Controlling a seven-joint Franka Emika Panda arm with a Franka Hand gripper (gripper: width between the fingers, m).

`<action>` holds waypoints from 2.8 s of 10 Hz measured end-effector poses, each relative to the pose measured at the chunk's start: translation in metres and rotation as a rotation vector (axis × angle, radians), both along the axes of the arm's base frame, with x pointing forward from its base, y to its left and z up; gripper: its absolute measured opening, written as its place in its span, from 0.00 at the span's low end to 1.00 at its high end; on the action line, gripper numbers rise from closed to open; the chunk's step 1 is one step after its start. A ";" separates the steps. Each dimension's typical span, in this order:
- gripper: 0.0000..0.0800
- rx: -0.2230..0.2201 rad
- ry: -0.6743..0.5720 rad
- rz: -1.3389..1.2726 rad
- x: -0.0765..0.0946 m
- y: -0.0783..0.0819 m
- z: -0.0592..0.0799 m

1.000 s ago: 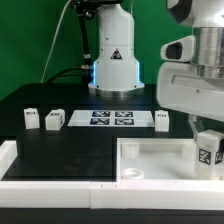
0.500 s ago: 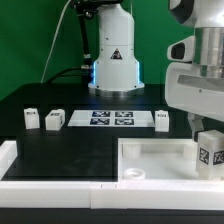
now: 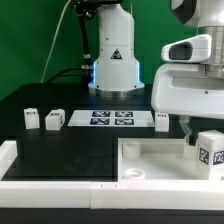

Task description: Assemble one leg

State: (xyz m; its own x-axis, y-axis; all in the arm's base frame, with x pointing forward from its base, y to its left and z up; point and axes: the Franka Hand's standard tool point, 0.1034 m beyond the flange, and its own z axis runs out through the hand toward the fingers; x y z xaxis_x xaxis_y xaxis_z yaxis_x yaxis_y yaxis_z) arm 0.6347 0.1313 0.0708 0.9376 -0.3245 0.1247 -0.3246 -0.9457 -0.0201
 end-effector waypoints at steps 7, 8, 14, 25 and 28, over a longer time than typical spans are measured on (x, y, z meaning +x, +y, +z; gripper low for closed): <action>0.81 -0.094 0.015 0.599 0.001 -0.004 0.002; 0.81 -0.094 0.016 0.598 0.001 -0.005 0.001; 0.36 -0.058 0.005 0.324 0.002 -0.006 0.000; 0.37 0.130 -0.010 -1.098 -0.001 -0.010 0.000; 0.69 0.122 -0.021 -0.971 -0.002 -0.007 -0.002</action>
Offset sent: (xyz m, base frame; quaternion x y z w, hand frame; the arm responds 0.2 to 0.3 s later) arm -0.0072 0.0076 0.0006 0.0246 -0.0132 -0.2053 0.9783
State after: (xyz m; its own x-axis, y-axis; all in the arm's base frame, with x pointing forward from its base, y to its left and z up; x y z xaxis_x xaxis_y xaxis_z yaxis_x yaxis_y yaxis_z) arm 0.6328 0.1242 0.0684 0.2539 -0.9658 0.0521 -0.9592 -0.2583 -0.1147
